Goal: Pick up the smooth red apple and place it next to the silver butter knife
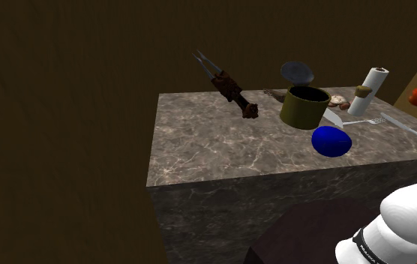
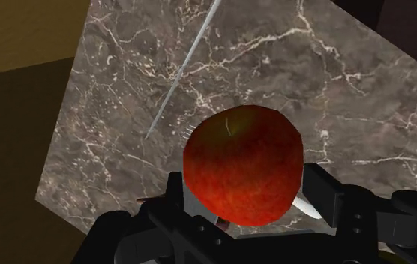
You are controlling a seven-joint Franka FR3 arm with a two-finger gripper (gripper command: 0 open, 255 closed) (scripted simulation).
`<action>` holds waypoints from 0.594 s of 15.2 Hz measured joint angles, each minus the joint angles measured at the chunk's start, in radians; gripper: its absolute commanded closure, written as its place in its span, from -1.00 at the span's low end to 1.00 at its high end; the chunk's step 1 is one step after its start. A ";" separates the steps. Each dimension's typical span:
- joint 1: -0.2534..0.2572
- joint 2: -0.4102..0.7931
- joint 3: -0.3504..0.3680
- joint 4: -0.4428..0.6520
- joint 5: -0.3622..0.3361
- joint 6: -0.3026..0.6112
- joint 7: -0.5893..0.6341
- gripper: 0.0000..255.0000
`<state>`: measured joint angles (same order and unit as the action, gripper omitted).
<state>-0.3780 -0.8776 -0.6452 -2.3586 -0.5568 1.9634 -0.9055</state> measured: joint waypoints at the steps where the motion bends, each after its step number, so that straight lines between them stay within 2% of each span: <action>1: -0.005 -0.004 -0.022 0.011 -0.007 -0.004 -0.026 1.00; 5: -0.010 -0.002 -0.111 0.070 -0.029 -0.016 -0.125 1.00; 9: 0.015 0.030 -0.219 0.144 -0.046 -0.004 -0.218 1.00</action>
<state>-0.3627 -0.8481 -0.8647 -2.2149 -0.6028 1.9592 -1.1231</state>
